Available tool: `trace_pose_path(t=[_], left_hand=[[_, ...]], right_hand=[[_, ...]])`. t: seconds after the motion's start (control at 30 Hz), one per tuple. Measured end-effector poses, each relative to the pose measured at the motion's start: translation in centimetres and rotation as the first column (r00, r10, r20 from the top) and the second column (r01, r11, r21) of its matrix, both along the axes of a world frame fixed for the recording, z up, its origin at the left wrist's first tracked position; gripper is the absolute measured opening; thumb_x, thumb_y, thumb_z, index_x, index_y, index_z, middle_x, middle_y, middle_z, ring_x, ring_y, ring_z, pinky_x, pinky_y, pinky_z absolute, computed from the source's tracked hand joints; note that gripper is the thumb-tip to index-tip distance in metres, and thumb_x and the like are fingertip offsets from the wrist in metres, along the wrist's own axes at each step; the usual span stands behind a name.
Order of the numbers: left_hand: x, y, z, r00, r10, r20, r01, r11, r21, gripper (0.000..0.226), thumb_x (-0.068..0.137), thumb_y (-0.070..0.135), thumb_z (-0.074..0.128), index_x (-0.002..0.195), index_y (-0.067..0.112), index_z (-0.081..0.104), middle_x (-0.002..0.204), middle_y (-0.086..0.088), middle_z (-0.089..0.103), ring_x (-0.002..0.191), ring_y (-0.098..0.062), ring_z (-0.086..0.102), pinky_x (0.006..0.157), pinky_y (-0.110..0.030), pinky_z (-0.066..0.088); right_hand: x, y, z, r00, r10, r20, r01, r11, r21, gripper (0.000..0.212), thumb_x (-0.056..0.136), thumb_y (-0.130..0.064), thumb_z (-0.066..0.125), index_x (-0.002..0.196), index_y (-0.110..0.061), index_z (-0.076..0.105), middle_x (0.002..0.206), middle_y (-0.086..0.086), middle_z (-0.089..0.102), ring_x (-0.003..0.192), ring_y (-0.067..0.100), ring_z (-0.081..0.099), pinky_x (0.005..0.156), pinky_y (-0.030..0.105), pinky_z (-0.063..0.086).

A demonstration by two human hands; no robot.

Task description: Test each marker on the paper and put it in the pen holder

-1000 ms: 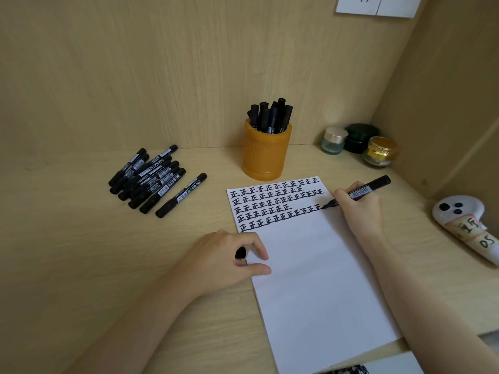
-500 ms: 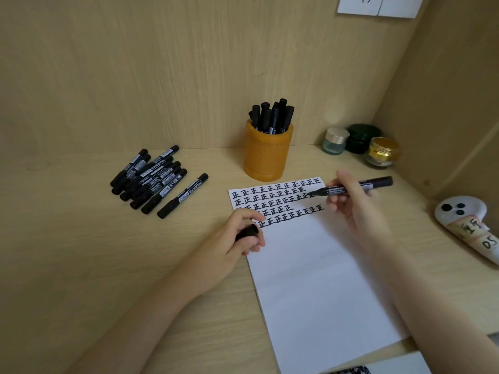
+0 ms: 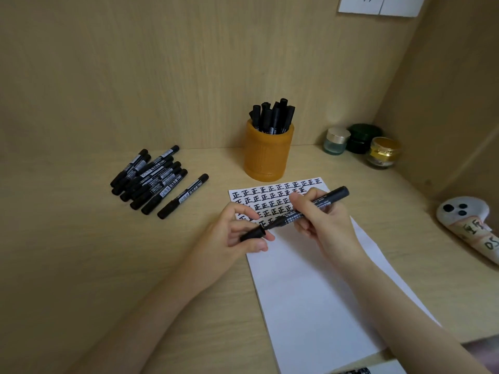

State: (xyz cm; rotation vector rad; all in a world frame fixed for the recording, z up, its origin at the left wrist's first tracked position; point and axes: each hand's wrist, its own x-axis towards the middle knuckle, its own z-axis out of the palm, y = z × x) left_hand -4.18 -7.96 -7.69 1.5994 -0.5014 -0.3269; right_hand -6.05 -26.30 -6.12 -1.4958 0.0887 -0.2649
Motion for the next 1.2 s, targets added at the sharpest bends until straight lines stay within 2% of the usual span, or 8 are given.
trace_pose_path(t=[0.23, 0.33, 0.43, 0.53, 0.73, 0.93, 1.1, 1.2], left_hand=[[-0.1, 0.1, -0.1, 1.0, -0.013, -0.017, 0.013, 1.0, 0.008, 0.034, 0.079, -0.004, 0.068, 0.101, 0.012, 0.047, 0.09, -0.003, 0.075, 0.084, -0.02, 0.071, 0.08, -0.025, 0.055], [0.1, 0.3, -0.1, 0.998, 0.064, -0.013, -0.064, 0.998, 0.002, 0.031, 0.077, -0.002, 0.07, 0.1, 0.011, 0.054, 0.09, -0.002, 0.075, 0.084, -0.018, 0.071, 0.081, -0.023, 0.055], [0.3, 0.4, -0.2, 0.986, 0.162, 0.044, -0.162, 0.987, -0.006, 0.023, 0.073, 0.002, 0.074, 0.091, 0.009, 0.064, 0.082, -0.001, 0.075, 0.073, -0.019, 0.072, 0.069, -0.022, 0.057], [0.3, 0.4, -0.4, 0.975, 0.196, 0.102, -0.196, 0.98, -0.009, 0.018, 0.073, 0.001, 0.075, 0.088, 0.007, 0.067, 0.07, 0.001, 0.072, 0.06, -0.016, 0.068, 0.059, -0.021, 0.054], [0.2, 0.3, -0.7, 0.967, 0.183, 0.176, -0.179, 0.983, -0.038, 0.012, 0.077, 0.003, 0.071, 0.084, 0.011, 0.065, 0.065, -0.008, 0.067, 0.051, -0.013, 0.058, 0.054, -0.028, 0.052], [0.0, 0.1, -0.9, 0.964, 0.181, 0.194, -0.176, 0.983, -0.044, 0.011, 0.078, 0.003, 0.07, 0.085, 0.01, 0.064, 0.064, -0.002, 0.067, 0.048, -0.008, 0.055, 0.048, -0.018, 0.045], [0.1, 0.1, -0.9, 0.959, 0.193, 0.208, -0.191, 0.981, -0.026, 0.011, 0.08, 0.006, 0.07, 0.084, 0.015, 0.064, 0.065, 0.002, 0.067, 0.048, -0.006, 0.054, 0.047, -0.016, 0.044], [0.2, 0.0, -0.5, 0.937, 0.258, 0.234, -0.259, 0.965, -0.025, 0.015, 0.08, 0.007, 0.07, 0.082, 0.021, 0.064, 0.066, 0.004, 0.068, 0.049, -0.003, 0.054, 0.047, -0.016, 0.044]], right_hand=[[-0.5, 1.8, -0.5, 0.995, 0.097, 0.031, -0.094, 0.993, -0.065, 0.026, 0.087, -0.01, 0.068, 0.065, -0.007, 0.054, 0.048, 0.009, 0.047, 0.042, 0.014, 0.042, 0.044, 0.017, 0.035], [-0.5, 1.8, -0.3, 0.992, 0.111, 0.062, -0.106, 0.992, -0.069, 0.021, 0.085, -0.01, 0.069, 0.069, -0.002, 0.058, 0.05, 0.008, 0.052, 0.042, 0.014, 0.047, 0.045, 0.016, 0.038], [-0.5, 1.7, -0.1, 0.992, 0.102, 0.074, -0.097, 0.992, -0.077, 0.019, 0.083, -0.012, 0.071, 0.074, 0.0, 0.06, 0.051, 0.005, 0.055, 0.043, 0.012, 0.048, 0.045, 0.015, 0.036], [-0.4, 1.9, -0.1, 0.995, 0.072, 0.074, -0.067, 0.995, -0.072, 0.02, 0.082, -0.011, 0.072, 0.069, -0.004, 0.058, 0.049, 0.002, 0.052, 0.044, 0.01, 0.044, 0.045, 0.016, 0.035], [0.1, 2.4, -0.2, 0.992, 0.07, 0.109, -0.065, 0.997, -0.051, 0.031, 0.086, -0.005, 0.068, 0.061, -0.009, 0.049, 0.044, 0.0, 0.045, 0.043, 0.012, 0.038, 0.044, 0.02, 0.032], [0.6, 2.3, -0.2, 0.984, 0.15, 0.095, -0.146, 0.988, -0.051, 0.033, 0.086, -0.002, 0.067, 0.059, -0.01, 0.049, 0.043, 0.0, 0.044, 0.041, 0.014, 0.037, 0.045, 0.021, 0.034], [0.8, 2.2, 0.0, 0.987, 0.15, 0.058, -0.146, 0.987, -0.059, 0.031, 0.085, -0.008, 0.069, 0.06, -0.01, 0.051, 0.045, 0.003, 0.045, 0.042, 0.015, 0.037, 0.044, 0.019, 0.033], [1.2, 2.3, 0.1, 0.989, 0.148, 0.02, -0.145, 0.982, -0.119, 0.033, 0.08, -0.034, 0.07, 0.069, -0.007, 0.055, 0.053, 0.004, 0.045, 0.048, 0.013, 0.038, 0.047, 0.02, 0.032]])
